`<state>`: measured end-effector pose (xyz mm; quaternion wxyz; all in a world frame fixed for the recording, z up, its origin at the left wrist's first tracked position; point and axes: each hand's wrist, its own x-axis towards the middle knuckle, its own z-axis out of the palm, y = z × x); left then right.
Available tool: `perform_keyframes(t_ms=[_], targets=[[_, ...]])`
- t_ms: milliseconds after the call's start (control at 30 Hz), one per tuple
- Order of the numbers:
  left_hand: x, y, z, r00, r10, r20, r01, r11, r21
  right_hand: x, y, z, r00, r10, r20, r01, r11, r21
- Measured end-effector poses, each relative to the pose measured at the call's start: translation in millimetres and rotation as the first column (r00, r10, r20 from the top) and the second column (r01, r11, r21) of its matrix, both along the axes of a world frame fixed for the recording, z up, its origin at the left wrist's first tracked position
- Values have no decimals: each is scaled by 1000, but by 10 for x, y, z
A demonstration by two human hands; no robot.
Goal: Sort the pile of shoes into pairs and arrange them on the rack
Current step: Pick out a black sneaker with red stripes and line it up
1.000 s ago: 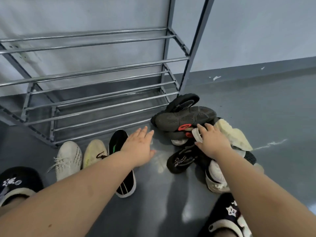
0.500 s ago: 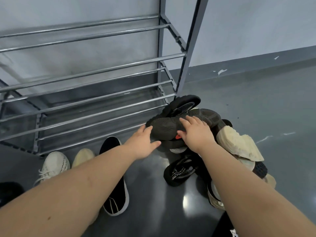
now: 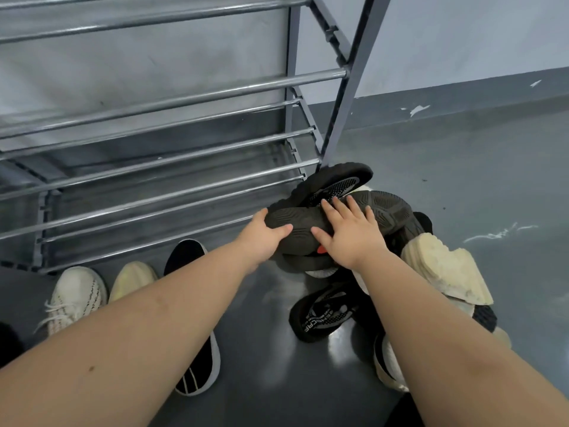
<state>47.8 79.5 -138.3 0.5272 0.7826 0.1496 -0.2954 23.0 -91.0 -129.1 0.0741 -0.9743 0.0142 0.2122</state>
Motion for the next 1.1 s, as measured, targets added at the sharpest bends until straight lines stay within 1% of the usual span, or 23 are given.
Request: perform_keyframes(t_ms=[67,167,267,333,433,533,600,700,733,800,900,933,967,1000,1033,1100], targets=[[-13,24,-34,997,76,-31,-78,995,-55,10,-18,18,999,-13,36,13,1000,-2],[-61,75,-31,988,98,-123,-116,983,-144,44,-3,106,994,9,113,-5,999,-36],[-166,84,44,973,144,-182,-187,950,-249,35,33,202,993,7,115,0,998,-60],[-259,102,69,962,174,-211,-229,934,-275,-7,76,248,992,-6,123,11,999,-38],[-483,135,94,967,128,-222,-185,948,-259,-76,182,331,994,18,109,-21,1000,22],[-710,143,175,967,42,-250,-121,944,-309,-183,274,432,987,82,137,-80,997,-21],[-809,204,266,974,57,-221,-133,927,-351,-282,335,523,979,91,185,-86,996,-33],[-931,403,415,986,129,-105,-158,926,-343,-445,462,613,974,42,221,-46,999,14],[-982,482,461,988,144,-64,-157,930,-332,-512,520,638,972,-11,235,-4,998,61],[-1086,644,545,988,150,42,-133,952,-275,-656,658,685,953,-167,252,112,969,219],[-1210,899,653,968,85,237,-66,994,-88,-830,933,720,916,-347,203,218,853,473],[-1257,993,695,955,64,290,-58,998,-29,-874,1051,741,906,-397,149,252,786,564],[-1304,1087,732,940,47,337,-58,998,23,-913,1174,744,889,-453,67,294,677,675],[-1353,1178,778,924,24,382,-57,996,73,-953,1303,757,863,-505,-24,337,539,772],[-1406,1268,826,904,-11,427,-49,990,129,-988,1425,747,828,-548,-121,386,399,831],[-1522,1424,924,864,-132,486,2,965,261,-1052,1643,755,745,-588,-315,499,178,848]])
